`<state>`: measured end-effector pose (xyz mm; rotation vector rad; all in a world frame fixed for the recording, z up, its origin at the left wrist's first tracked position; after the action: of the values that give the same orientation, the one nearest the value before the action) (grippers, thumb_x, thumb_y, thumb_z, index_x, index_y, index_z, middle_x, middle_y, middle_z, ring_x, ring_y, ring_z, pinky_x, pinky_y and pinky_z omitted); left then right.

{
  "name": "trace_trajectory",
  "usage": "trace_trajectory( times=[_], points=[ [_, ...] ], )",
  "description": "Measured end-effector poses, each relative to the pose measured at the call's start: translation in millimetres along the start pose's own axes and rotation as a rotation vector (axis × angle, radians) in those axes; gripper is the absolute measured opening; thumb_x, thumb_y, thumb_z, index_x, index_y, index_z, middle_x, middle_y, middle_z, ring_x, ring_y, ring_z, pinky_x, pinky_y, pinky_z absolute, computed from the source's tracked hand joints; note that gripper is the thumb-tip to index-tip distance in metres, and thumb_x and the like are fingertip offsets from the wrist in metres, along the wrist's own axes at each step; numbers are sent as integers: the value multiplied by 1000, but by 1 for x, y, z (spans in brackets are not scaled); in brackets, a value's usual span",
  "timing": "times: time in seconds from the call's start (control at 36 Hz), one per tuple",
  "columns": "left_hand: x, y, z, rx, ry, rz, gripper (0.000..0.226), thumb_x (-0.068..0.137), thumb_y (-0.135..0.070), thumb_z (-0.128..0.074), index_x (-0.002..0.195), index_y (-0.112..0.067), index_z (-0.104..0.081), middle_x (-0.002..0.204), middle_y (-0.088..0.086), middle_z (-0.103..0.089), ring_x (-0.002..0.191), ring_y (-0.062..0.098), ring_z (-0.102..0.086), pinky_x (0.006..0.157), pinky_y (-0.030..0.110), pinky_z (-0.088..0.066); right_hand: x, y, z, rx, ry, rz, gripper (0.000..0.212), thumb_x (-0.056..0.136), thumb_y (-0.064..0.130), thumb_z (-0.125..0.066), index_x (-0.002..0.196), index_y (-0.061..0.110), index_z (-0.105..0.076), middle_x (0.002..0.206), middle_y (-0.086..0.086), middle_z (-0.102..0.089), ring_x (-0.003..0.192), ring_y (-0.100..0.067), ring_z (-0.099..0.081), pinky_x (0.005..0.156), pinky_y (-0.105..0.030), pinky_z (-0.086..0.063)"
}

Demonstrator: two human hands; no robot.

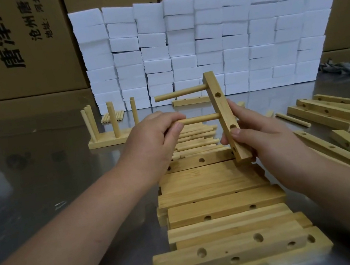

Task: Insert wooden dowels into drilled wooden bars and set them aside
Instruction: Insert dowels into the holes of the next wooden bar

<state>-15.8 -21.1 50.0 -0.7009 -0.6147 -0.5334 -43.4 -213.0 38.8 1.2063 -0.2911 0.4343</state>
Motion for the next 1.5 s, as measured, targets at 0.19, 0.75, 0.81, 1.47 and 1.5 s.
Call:
trace_trajectory(
  times=[0.19,0.75,0.81,1.47,1.5],
  points=[
    [-2,1,-2,-1,2,-18,24,94,-23,-46,109,-18,-64,82,-20,-51,82,-2,-49,68,5,-34,0,-1,-1,2,21,4,46,94,25,-47,116,65,-41,80,11,-66,74,5,-59,70,-23,-36],
    [2,1,3,-278,1,151,25,92,-38,-43,84,-26,-63,59,-6,-54,53,0,-48,46,9,-38,0,-5,-2,5,16,-48,50,96,18,-45,138,45,-37,83,11,-69,72,4,-60,60,-11,-43],
    [3,6,4,-408,-45,239,26,93,-43,-35,98,-34,-59,58,-9,-58,48,-1,-46,49,13,-42,1,-6,-5,-17,-25,-66,49,97,22,-44,140,44,-35,86,15,-70,73,1,-60,64,-18,-42],
    [-1,34,-12,160,560,372,32,99,-19,-36,116,-23,-62,129,-1,-52,115,15,-46,86,21,-31,7,-12,2,44,-290,-193,40,96,21,-47,136,25,-42,81,9,-70,58,8,-56,63,-22,-36],
    [0,35,-12,193,574,360,31,99,-19,-37,117,-23,-62,129,-1,-52,115,15,-46,85,20,-31,7,-11,2,42,-289,-196,40,96,21,-47,136,25,-42,82,9,-70,58,7,-55,62,-22,-37]
  ],
)
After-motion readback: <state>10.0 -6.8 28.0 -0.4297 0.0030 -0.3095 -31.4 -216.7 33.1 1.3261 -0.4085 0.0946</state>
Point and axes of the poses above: each hand's wrist, its own x-axis towards the middle knuckle, its own z-axis out of the back of the hand, y = z × x, the point moved 1 cm from there along x, towards the middle knuckle
